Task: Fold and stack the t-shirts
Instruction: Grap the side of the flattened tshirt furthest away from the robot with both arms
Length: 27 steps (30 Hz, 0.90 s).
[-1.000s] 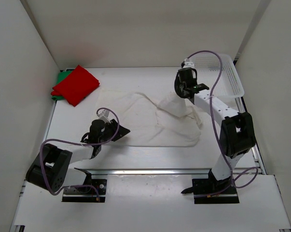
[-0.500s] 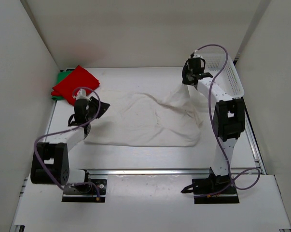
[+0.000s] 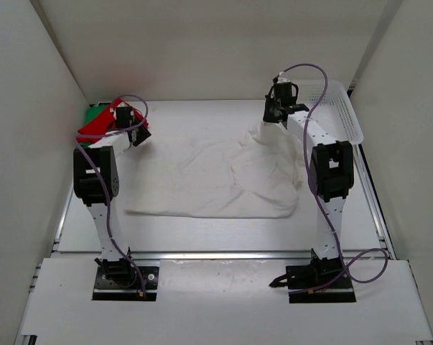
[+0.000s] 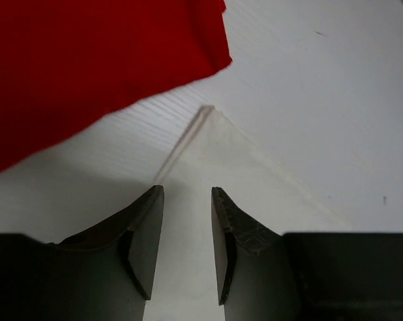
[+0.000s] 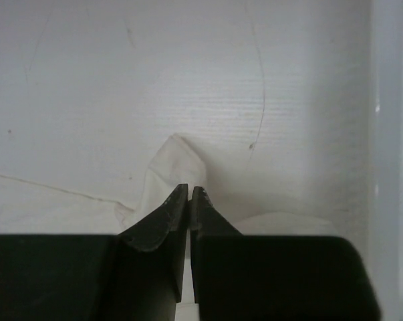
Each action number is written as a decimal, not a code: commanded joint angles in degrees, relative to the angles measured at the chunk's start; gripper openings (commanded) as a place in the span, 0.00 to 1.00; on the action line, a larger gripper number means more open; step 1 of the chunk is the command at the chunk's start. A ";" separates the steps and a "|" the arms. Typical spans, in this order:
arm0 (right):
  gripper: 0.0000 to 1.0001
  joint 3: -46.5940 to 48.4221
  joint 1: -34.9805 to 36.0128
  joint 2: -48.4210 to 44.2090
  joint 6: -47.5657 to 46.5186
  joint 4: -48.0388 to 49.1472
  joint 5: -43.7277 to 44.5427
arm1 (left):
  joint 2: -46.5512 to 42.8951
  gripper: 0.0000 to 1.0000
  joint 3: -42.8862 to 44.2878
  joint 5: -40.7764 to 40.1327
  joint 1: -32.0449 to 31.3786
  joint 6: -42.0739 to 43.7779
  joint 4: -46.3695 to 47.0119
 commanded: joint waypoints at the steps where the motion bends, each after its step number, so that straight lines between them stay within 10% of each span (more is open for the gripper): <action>1: 0.00 -3.24 -0.15 -5.08 1.58 4.01 -4.98 | 2.77 0.46 9.24 -5.04 -0.15 7.04 -9.96; 13: 0.00 -11.77 -2.34 -9.83 3.43 9.73 -9.12 | 19.65 0.47 39.73 -11.28 -5.08 14.79 -27.37; 27: 0.00 -13.18 -2.96 -10.71 3.87 11.14 -11.49 | 19.67 0.56 38.88 -10.84 -4.03 12.86 -27.47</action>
